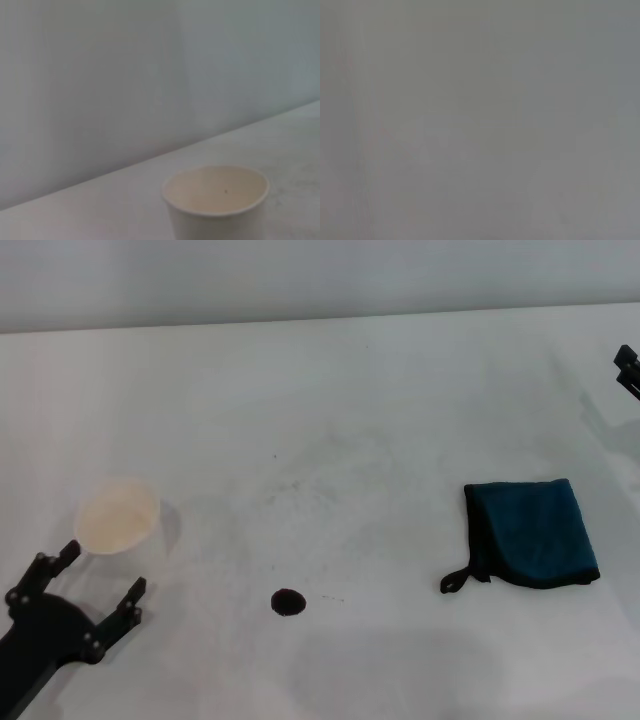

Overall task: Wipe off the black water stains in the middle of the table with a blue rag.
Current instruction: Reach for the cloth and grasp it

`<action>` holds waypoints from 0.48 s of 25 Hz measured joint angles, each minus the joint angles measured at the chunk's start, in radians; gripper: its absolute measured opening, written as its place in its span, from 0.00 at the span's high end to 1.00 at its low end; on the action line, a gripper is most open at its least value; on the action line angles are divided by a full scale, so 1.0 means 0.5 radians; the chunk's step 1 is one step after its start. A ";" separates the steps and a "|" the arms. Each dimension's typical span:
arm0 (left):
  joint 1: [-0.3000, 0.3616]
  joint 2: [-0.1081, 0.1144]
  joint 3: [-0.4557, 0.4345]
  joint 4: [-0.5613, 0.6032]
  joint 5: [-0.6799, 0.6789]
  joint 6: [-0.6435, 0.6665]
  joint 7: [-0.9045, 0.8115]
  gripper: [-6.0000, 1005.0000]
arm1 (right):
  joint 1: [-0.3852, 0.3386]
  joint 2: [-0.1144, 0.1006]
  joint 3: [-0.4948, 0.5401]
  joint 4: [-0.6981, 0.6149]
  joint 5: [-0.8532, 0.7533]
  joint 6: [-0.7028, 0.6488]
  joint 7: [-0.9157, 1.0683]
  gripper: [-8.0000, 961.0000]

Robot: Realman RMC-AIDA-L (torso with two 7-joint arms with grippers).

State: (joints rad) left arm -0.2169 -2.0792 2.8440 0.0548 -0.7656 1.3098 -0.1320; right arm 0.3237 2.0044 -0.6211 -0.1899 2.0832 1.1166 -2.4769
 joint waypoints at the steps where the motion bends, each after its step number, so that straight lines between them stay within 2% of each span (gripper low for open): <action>1: 0.018 0.000 0.000 -0.001 -0.011 0.020 0.001 0.13 | 0.002 0.001 0.000 -0.003 0.000 -0.004 0.001 0.17; 6: 0.106 0.000 0.000 0.005 -0.080 0.058 0.001 0.13 | 0.018 0.001 0.000 -0.006 0.000 -0.007 0.003 0.17; 12: 0.205 0.001 0.000 -0.011 -0.295 0.111 -0.005 0.12 | 0.028 0.001 0.002 -0.007 0.008 -0.004 0.012 0.17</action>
State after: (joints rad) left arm -0.1143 -2.0787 2.8440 0.0495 -0.9131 1.3652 -0.1343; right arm 0.3378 2.0049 -0.6202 -0.1934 2.0872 1.1146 -2.4708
